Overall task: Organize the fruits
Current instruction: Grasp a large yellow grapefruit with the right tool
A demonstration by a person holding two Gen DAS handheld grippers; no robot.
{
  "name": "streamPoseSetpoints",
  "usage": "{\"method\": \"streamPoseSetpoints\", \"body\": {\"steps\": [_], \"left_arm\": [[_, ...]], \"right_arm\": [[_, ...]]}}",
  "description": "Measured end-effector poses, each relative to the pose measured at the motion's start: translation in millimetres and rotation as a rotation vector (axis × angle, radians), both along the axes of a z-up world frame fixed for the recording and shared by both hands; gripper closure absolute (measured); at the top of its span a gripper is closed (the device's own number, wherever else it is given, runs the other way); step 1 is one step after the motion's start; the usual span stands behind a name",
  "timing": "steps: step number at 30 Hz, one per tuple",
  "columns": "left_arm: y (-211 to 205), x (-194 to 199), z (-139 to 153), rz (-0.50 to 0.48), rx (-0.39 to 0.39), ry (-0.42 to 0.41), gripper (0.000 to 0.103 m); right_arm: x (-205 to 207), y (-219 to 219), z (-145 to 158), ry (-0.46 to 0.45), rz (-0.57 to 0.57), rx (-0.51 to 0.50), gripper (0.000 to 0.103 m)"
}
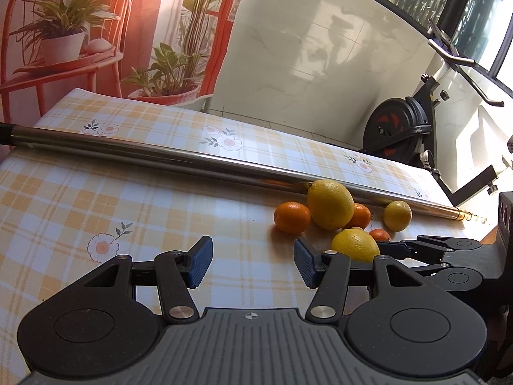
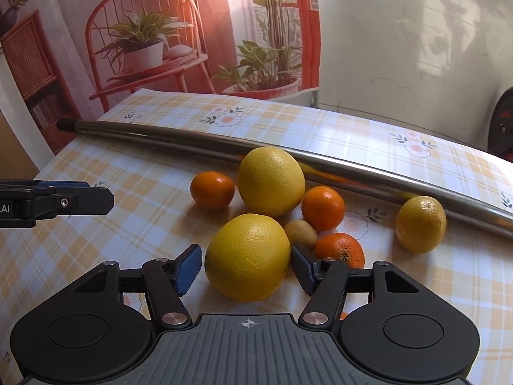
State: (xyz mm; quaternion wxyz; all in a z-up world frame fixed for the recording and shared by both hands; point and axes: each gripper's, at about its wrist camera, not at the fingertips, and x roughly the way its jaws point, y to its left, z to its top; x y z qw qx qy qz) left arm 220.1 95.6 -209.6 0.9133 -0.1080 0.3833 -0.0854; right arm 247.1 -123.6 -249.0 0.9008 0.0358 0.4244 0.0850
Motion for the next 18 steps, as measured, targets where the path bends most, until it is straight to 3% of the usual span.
{"method": "streamPoseSetpoints", "body": {"steps": [5, 9, 14, 18], "left_arm": [[-1.3, -1.9, -0.4, -0.005, 0.004, 0.002, 0.044], [-5.9, -2.0, 1.2, -0.017, 0.014, 0.001, 0.044], [-20.1, -0.6, 4.4, -0.044, 0.012, 0.0, 0.044], [-37.6, -0.3, 7.4, -0.089, 0.02, 0.0, 0.044]], "right_arm": [[-3.7, 3.5, -3.3, -0.018, -0.016, -0.006, 0.05], [-19.9, -1.3, 5.7, -0.097, 0.0, 0.014, 0.05], [-49.6, -27.2, 19.6, -0.213, -0.048, 0.021, 0.05], [-72.6, -66.7, 19.4, -0.253, -0.14, 0.017, 0.05]]}}
